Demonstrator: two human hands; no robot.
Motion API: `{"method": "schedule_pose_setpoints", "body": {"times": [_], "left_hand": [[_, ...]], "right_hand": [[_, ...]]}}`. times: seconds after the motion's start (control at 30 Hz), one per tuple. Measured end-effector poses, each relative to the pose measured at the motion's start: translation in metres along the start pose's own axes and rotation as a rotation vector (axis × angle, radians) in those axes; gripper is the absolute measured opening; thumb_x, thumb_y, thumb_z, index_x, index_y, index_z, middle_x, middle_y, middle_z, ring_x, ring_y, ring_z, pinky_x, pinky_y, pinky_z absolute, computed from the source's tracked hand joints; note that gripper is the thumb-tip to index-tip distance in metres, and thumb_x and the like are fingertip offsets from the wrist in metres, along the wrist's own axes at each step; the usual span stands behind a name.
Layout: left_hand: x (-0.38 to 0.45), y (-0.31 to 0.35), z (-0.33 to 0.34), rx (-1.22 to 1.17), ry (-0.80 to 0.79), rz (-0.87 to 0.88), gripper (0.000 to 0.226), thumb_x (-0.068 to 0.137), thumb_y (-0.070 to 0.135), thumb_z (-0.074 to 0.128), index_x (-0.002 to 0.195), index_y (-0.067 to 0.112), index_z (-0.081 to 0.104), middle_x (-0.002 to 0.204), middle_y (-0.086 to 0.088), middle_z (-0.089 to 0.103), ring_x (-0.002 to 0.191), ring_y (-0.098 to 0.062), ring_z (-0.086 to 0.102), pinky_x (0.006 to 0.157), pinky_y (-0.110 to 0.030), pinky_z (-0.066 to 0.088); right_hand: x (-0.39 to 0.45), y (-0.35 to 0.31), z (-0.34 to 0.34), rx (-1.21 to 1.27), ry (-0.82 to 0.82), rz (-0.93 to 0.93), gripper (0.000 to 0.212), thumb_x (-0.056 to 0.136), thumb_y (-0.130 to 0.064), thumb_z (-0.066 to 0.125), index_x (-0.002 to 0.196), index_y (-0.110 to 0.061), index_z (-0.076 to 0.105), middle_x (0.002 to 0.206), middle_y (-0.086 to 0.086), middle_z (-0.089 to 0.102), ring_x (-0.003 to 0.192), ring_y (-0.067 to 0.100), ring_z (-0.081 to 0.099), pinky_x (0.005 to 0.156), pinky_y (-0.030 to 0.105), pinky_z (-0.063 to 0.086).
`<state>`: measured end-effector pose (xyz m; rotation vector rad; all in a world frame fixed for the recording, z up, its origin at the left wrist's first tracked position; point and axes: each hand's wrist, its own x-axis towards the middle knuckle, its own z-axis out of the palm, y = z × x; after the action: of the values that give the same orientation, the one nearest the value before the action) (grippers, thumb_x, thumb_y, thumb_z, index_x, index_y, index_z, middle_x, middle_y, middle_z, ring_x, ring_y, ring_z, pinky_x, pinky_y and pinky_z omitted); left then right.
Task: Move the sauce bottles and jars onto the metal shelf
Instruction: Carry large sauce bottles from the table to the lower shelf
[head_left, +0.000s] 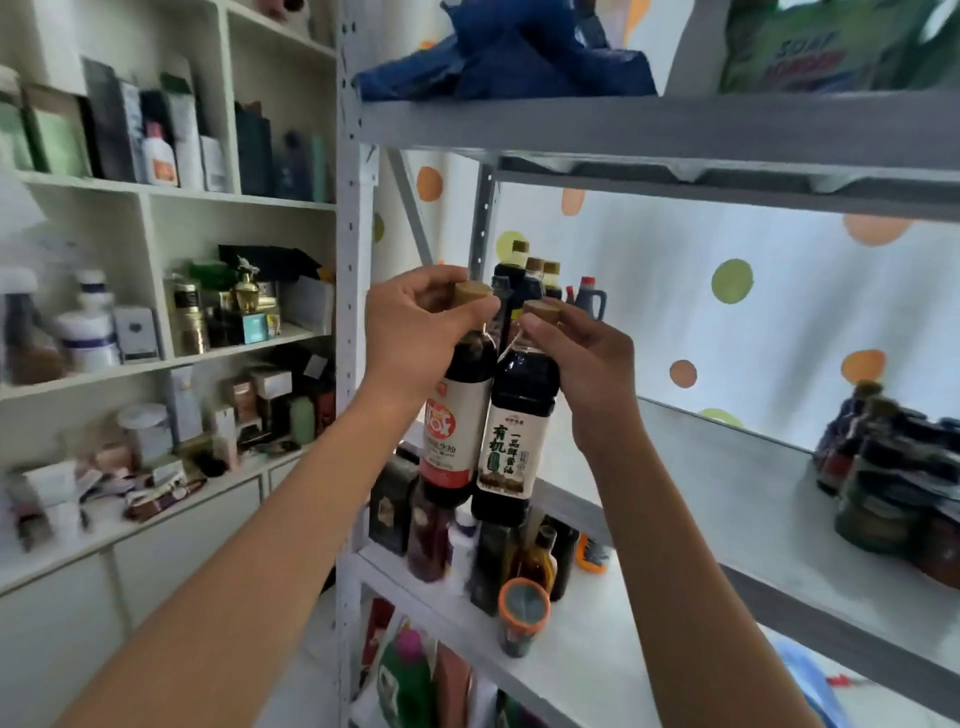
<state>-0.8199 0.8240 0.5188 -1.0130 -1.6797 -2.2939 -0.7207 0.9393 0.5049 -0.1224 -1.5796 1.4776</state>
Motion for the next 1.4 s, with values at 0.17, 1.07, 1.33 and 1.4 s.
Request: {"method": "schedule_pose_setpoints", "body": {"times": [0.17,1.07,1.33,1.4], "left_hand": [[0.045,-0.017,0.042,-0.024,-0.008,0.039,0.032,0.069,0.008,0.085,0.091,0.016,0.063,0.083,0.000,0.075,0.077,-0.011,0.073,0.069,-0.025,0.058],[0.075,-0.147,0.110,0.214,-0.238,-0.033,0.060,0.080,0.024,0.077,0.127,0.041,0.046,0.108,0.028,0.056,0.094,0.016,0.053,0.080,-0.013,0.047],[0.042,-0.188,0.095,0.410,-0.168,-0.159,0.070,0.068,0.033,0.086,0.124,0.025,0.046,0.121,0.008,0.057,0.111,-0.014,0.057,0.093,-0.032,0.050],[0.043,-0.192,0.096,0.413,-0.177,-0.147,0.066,0.070,0.032,0.085,0.123,0.025,0.046,0.121,0.008,0.058,0.111,-0.013,0.057,0.092,-0.028,0.048]], "right_hand": [[0.052,0.007,-0.017,-0.050,0.044,-0.005,0.019,0.086,-0.006,0.072,0.105,-0.004,0.075,0.093,0.008,0.077,0.079,0.013,0.070,0.066,0.024,0.057],[0.106,0.113,-0.085,-0.539,0.092,0.067,0.053,0.074,-0.049,0.075,0.125,-0.043,0.060,0.104,-0.017,0.069,0.096,0.009,0.067,0.086,0.041,0.057],[0.079,0.120,-0.085,-0.889,0.039,0.147,0.084,0.077,-0.024,0.080,0.146,-0.033,0.032,0.127,-0.005,0.063,0.111,0.019,0.062,0.080,0.028,0.048],[0.083,0.119,-0.083,-0.910,0.033,0.170,0.079,0.079,-0.024,0.079,0.144,-0.029,0.034,0.129,-0.003,0.063,0.111,0.021,0.062,0.082,0.032,0.049]]}}
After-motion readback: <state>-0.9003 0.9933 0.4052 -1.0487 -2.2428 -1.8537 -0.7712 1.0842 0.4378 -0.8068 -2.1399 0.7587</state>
